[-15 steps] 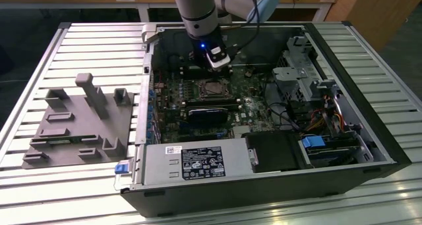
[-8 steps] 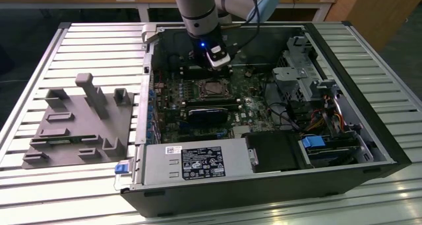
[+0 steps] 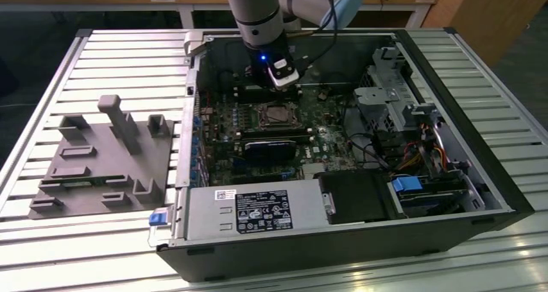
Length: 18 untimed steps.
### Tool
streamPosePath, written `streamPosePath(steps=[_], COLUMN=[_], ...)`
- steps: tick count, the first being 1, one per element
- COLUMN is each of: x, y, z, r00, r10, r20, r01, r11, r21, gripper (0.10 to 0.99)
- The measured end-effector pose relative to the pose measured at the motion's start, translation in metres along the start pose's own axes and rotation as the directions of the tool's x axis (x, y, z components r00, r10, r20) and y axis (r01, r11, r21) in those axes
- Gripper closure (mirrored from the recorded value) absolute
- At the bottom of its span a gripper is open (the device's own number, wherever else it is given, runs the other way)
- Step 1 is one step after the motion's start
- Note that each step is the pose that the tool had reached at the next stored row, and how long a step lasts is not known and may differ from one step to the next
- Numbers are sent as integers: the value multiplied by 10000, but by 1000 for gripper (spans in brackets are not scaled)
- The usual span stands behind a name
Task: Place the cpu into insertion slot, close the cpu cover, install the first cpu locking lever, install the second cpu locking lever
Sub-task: 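Install the first cpu locking lever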
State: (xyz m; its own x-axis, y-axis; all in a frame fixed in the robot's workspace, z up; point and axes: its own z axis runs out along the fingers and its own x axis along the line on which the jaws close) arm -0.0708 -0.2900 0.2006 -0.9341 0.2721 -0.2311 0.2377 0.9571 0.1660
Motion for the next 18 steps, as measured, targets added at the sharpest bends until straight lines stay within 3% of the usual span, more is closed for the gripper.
streamPosePath(steps=[18], x=[10], y=[-9], z=[44], r00=[10000], r10=[-19], r20=[22], r01=[18], r11=[10000], r21=[62], gripper=[980])
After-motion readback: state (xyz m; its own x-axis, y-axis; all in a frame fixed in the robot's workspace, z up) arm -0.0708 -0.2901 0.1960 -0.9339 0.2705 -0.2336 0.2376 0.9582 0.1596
